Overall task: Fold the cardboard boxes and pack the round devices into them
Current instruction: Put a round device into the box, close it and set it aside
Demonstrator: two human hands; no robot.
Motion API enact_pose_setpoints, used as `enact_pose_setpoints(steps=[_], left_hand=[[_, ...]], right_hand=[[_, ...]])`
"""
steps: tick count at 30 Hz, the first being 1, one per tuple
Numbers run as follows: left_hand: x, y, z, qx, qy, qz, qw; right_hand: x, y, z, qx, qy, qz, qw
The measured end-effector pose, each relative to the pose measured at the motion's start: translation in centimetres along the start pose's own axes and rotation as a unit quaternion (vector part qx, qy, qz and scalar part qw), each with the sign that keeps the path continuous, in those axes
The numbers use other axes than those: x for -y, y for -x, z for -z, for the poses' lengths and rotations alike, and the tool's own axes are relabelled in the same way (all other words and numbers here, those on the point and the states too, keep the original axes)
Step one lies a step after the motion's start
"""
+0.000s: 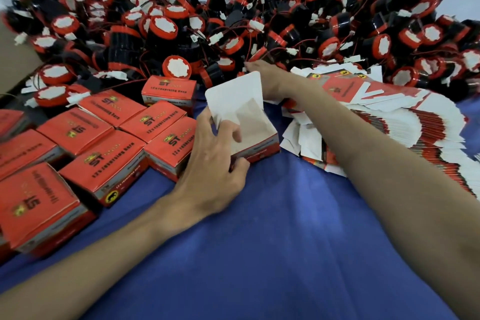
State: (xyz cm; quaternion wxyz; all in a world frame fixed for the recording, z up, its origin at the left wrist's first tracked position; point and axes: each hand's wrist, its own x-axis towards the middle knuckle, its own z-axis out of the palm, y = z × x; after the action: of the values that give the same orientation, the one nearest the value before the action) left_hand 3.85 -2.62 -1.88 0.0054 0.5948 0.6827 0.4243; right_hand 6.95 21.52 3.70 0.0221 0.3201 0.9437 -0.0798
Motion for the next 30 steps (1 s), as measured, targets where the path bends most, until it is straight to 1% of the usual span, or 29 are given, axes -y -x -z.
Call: enact_pose_setpoints(steps=[1,2,5,6,7,9,10,12,14,17,19,21,22,23,26,30], left_hand=[[0.0,0.0,0.1,-0.002,0.002,0.006,1.0],[-0.1,0.1,0.1,-0.004,0.002,0.01,1.0],[-0.2,0.1,0.0,-0.023,-0.008,0.016,1.0],[-0.1,0.0,-0.1,-0.03,-0.009,0.015,0.999],[0.0,0.0,-0.2,-0.035,-0.006,0.013,0.999],[0.1,-0.1,-0.3,-0.041,-0.003,0.006,0.999],[0.3,-0.1,-0.3,-0.041,-0.003,0.003,0.999],[0.4,-0.1,-0.2,-0.034,0.002,-0.001,0.999],[0.4,-0.2,0.0,-0.018,0.023,-0.006,1.0],[0.6,-0.2,0.1,0.012,0.061,-0.001,0.998],[0.7,-0.2,0.1,0.019,0.071,-0.005,0.997],[0.7,-0.2,0.1,0.017,0.065,-0.019,0.998],[0.7,-0.2,0.1,0.019,0.063,-0.022,0.998],[0.7,-0.2,0.1,0.023,0.064,-0.024,0.997],[0.9,-0.3,0.2,0.039,0.082,-0.022,0.996],[0.6,-0.2,0.6,0.078,0.159,-0.015,0.984]], right_hand=[[0.0,-0.7,-0.8,-0.001,0.049,-0.014,0.999],[0.3,-0.8,-1.3,-0.035,0.056,-0.023,0.998],[1.3,0.6,-1.6,-0.135,0.016,-0.038,0.99],[1.4,1.5,-1.3,-0.182,0.01,-0.039,0.982],[1.4,2.6,-1.0,-0.242,-0.006,-0.041,0.969],[1.3,5.1,-0.1,-0.36,-0.065,-0.049,0.929],[1.3,6.5,0.3,-0.396,-0.102,-0.048,0.911],[1.4,9.6,0.9,-0.43,-0.174,-0.025,0.886],[1.8,12.5,1.1,-0.439,-0.199,0.006,0.876],[3.4,15.9,1.2,-0.407,-0.186,0.049,0.893],[4.5,17.2,1.1,-0.427,-0.101,0.08,0.895],[5.4,17.9,1.4,-0.454,0.006,0.093,0.886],[5.8,18.1,1.6,-0.449,0.029,0.097,0.888],[6.1,18.4,1.9,-0.434,0.026,0.102,0.895],[6.4,19.0,2.9,-0.378,-0.038,0.132,0.915],[5.9,18.7,2.6,-0.287,-0.081,0.19,0.936]])
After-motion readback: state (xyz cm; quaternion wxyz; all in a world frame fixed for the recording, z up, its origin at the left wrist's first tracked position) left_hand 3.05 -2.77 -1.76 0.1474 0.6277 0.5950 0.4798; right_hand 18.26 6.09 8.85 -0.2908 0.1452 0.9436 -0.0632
